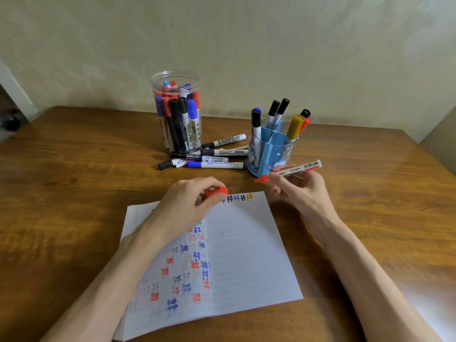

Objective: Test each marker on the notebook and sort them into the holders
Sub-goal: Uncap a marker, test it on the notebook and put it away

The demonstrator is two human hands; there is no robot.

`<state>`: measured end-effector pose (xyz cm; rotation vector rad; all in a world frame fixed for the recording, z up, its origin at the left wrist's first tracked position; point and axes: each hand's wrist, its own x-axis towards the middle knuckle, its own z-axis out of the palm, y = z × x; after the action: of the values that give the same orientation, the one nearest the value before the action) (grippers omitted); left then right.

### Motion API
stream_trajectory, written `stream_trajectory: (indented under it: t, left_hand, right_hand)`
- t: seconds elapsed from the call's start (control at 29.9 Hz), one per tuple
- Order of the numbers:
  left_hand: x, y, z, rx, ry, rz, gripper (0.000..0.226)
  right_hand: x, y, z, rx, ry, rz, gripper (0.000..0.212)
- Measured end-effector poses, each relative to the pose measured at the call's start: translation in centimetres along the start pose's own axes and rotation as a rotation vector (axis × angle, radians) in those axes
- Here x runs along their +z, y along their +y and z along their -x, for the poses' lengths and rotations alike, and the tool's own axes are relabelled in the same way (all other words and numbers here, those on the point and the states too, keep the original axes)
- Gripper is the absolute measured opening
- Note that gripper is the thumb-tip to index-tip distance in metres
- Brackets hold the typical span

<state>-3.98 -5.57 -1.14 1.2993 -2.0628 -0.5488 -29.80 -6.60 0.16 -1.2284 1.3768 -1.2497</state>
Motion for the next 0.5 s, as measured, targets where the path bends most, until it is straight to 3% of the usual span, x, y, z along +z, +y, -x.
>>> stream_trajectory:
  t: [0.23, 0.5]
  left_hand:
    - [0.4, -0.3, 0.0, 0.027, 0.014, -0.088, 0.028]
    - [0.7, -0.4, 0.1, 0.029, 0.001, -0.111, 0.028]
  right_hand:
    - [0.9, 1.3, -0.6, -0.168, 0.049, 0.285, 0.008]
    - [1.1, 2.2, -1.0, -0.185, 0.023, 0.342, 0.011]
